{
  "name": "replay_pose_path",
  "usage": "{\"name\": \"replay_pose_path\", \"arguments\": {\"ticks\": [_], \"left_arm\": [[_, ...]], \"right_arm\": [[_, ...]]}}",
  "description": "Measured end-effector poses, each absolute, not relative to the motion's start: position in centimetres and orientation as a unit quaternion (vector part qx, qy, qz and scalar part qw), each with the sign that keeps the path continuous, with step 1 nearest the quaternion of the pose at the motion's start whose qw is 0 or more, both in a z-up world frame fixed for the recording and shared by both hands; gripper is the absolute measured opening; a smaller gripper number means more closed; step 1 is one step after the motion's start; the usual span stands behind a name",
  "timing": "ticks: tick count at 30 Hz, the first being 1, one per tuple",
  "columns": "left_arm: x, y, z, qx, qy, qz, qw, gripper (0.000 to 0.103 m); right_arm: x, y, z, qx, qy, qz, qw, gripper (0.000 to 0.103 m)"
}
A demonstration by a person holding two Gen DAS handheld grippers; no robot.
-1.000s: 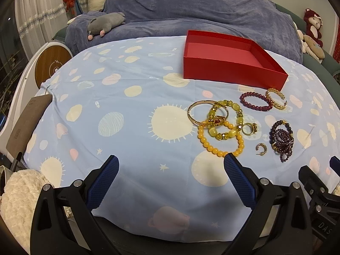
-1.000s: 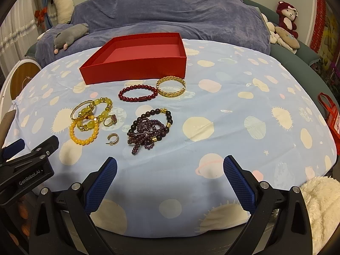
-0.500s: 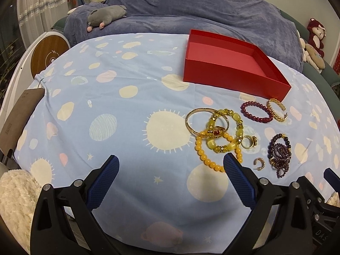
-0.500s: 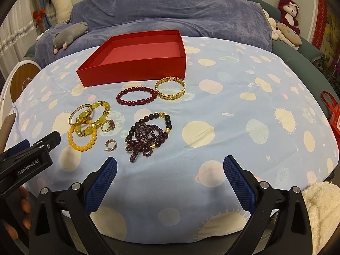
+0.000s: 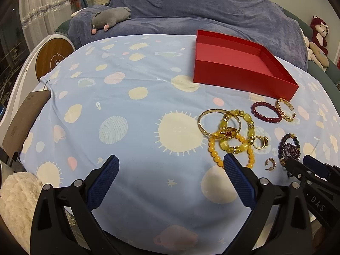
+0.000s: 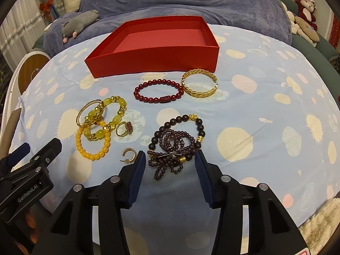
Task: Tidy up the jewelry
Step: 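Grasp the dark garnet bead strand with right tool while left tool grasps thin gold bangle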
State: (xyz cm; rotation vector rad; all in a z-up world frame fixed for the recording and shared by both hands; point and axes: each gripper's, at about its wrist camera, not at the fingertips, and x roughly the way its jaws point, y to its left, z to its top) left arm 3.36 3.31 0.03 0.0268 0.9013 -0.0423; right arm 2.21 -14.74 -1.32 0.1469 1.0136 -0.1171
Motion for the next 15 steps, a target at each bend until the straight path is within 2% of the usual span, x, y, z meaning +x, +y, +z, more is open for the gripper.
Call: {"name": "replay_pose_path", "arguments": {"ticks": [3, 10, 15], "left_arm": [[3.5, 3.4, -0.2, 0.011, 0.441, -0.019, 0.897, 0.094], [3.6, 3.2, -0.3, 0.015, 0.446, -0.024, 0.895, 0.094], [4.1, 2.5, 0.1, 0.009, 0.445, -0.034, 0.895, 0.094]], "right_arm": [[2.6, -14.6, -1.6, 0.068, 0.487, -0.057, 0.869, 0.034], [1.9, -15.6, -1.0, 0.078, 0.483, -0.055, 0.87, 0.006], [1.0, -16.8, -0.3, 0.098, 0.477, -0.056, 0.872, 0.006]]}}
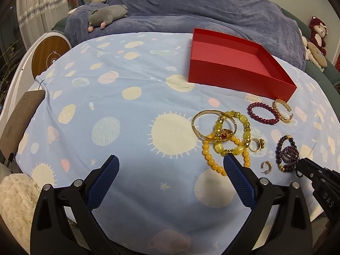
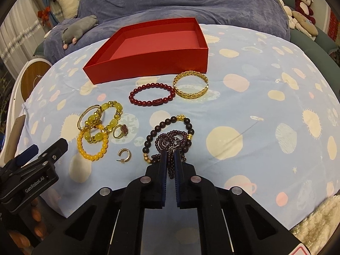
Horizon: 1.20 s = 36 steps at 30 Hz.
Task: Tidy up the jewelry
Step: 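Grasp the dark garnet bead strand with right tool while left tool grasps thin gold bangle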
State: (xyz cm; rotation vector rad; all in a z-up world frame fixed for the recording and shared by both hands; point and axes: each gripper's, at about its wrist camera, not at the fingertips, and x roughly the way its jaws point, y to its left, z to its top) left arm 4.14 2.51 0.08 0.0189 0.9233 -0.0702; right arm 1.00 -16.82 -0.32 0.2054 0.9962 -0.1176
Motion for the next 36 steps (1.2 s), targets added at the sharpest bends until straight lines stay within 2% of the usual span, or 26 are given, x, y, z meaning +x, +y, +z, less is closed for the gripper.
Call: {"name": "replay_pose_path", "arguments": {"ticks": [15, 16, 17, 21, 22, 23, 30, 36], "left_arm": [[9.3, -1.4, -1.7, -0.005, 0.481, -0.058, 0.875, 0.094], [9.5, -1.4, -1.9, -0.007, 0.484, -0.057, 0.873, 0.09], [9.8, -1.4, -2.2, -0.011, 0.488, -0.06, 0.87, 0.081], [9.7, -1.5, -2.1, -0.008, 0.483, -0.073, 0.873, 0.07], [9.6, -1.6, -2.1, -0.006, 0.48, -0.08, 0.873, 0.062], [9.6, -1.8, -2.1, -0.002, 0.48, -0.084, 0.873, 0.059], [9.3, -1.8, -1.5, -0.002, 0.475, -0.09, 0.875, 0.059], [8.3, -1.2, 1.5, -0.022, 0.453, -0.102, 0.885, 0.059]], "right_arm": [[0.1, -18.1, 1.7, 0.132, 0.455, -0.045, 0.879, 0.006], [0.1, -18.2, 1.7, 0.135, 0.455, -0.044, 0.879, 0.006], [0.2, -18.2, 1.8, 0.137, 0.455, -0.043, 0.879, 0.006], [0.3, -18.4, 1.9, 0.144, 0.455, -0.043, 0.878, 0.006], [0.4, -18.4, 1.9, 0.146, 0.454, -0.043, 0.878, 0.006], [0.4, -18.4, 2.0, 0.147, 0.454, -0.043, 0.878, 0.006], [0.4, -18.7, 3.2, 0.154, 0.442, -0.039, 0.883, 0.006], [0.0, -19.4, 5.4, 0.156, 0.424, -0.035, 0.892, 0.006]]}}
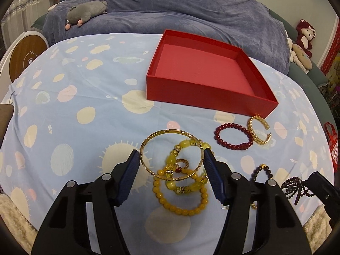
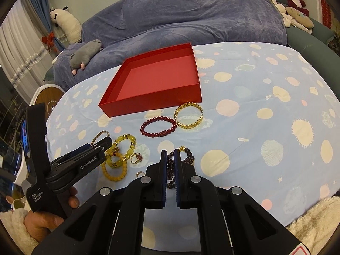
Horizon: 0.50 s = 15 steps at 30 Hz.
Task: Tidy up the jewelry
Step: 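Grasp the dark garnet bead strand with right tool while left tool grasps thin gold bangle, then carry both items into the red box and open both tools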
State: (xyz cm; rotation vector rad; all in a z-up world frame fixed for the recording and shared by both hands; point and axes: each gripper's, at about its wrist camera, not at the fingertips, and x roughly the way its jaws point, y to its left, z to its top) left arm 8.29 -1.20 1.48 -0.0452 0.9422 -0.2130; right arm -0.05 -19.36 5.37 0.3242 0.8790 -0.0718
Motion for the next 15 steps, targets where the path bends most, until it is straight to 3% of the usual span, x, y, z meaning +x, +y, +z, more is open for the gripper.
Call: {"name": "replay_pose_path", "arguments": {"ticks": [8, 15], "left_arm": [[8.5, -1.0, 5.8, -0.005, 0.44, -0.121, 0.89, 0.059], [13.4, -2.4, 8.6, 0.01, 0.429, -0.135, 0.893, 0.059]], "right_arm": [[0.6, -20.4, 8.6, 0.141, 0.409, -0.022, 0.901, 0.006], [7.1, -23.0, 11.4, 0.148, 0.394, -0.001, 0.907, 0.006]]}}
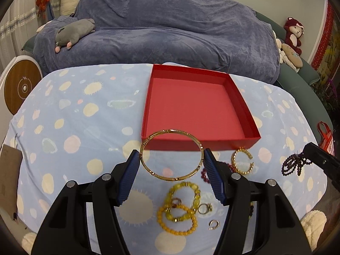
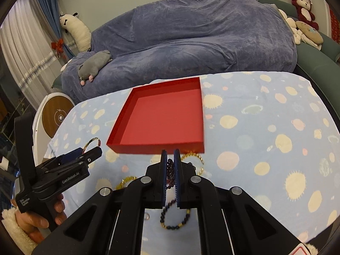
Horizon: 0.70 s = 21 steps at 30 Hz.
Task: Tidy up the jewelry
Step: 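Carry both items into the red box and open both tools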
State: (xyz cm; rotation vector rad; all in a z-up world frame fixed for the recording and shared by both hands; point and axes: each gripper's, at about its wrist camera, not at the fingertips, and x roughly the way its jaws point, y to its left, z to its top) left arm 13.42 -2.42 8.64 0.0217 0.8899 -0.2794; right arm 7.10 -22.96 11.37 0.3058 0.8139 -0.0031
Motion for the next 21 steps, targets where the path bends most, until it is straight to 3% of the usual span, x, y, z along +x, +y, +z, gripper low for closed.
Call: {"name": "replay_pose_path", "arguments": {"ticks": [9, 21], "left_arm": [[24.0, -6.0, 8.5, 0.013, 0.422, -0.134, 0.897, 0.059], [33.8, -9.8, 2.9, 0.05, 0.467, -0.113, 0.876, 0.059]], "right_arm": [[19.9, -25.2, 11.7, 0.148, 0.382, -0.002, 0.912, 0.006], [31.5, -26.2, 5.6, 0.096, 0.441, -0.044, 0.891, 0.006]]}}
